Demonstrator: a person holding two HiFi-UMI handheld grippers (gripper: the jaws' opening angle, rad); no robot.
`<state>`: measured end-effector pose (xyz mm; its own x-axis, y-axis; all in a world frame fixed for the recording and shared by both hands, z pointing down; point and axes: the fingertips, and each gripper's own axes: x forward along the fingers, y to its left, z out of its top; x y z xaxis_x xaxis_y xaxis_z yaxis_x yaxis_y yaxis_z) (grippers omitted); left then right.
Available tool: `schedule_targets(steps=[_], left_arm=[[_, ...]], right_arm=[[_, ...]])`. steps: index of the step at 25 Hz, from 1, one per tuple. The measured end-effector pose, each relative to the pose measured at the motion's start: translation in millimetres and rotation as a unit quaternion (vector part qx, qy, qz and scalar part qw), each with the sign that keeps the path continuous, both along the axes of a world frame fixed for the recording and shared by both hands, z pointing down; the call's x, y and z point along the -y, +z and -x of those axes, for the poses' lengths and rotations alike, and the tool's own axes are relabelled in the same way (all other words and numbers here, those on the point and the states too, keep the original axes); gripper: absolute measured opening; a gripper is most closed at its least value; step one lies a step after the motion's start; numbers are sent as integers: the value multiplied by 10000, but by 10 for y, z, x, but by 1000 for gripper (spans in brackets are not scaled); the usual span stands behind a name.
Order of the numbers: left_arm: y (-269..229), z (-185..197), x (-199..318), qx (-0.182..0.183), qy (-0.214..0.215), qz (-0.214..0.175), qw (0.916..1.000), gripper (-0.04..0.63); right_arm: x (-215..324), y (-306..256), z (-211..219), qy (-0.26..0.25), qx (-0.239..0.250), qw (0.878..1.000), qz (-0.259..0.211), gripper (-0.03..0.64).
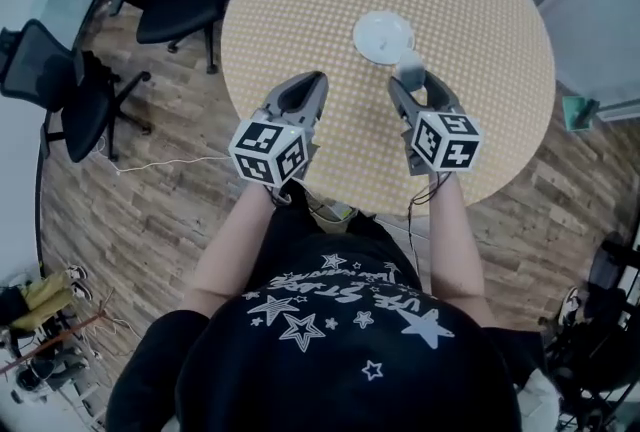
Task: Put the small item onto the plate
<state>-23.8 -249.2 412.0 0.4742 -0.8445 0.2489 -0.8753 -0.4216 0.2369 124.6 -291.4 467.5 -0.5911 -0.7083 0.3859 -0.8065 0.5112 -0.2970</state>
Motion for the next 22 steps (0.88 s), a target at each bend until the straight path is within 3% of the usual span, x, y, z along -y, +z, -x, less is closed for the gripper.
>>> schedule_targets(steps=[7,11,16,22], left_arm=[[223,278,563,-28,753,163,9970,29],[333,379,878,-220,963,278,9947,29],[472,416,1186,-175,1159,388,9924,29],[623,384,1341,-169,1258,567,9903,29]], right_arm=[[481,287,129,595,-571,9959,382,308],[759,424,219,853,-773,9918,560,308],[1068,669,312,920,-1095,9861,846,308],[1261,986,391,616,-1626,9775,1196,308]])
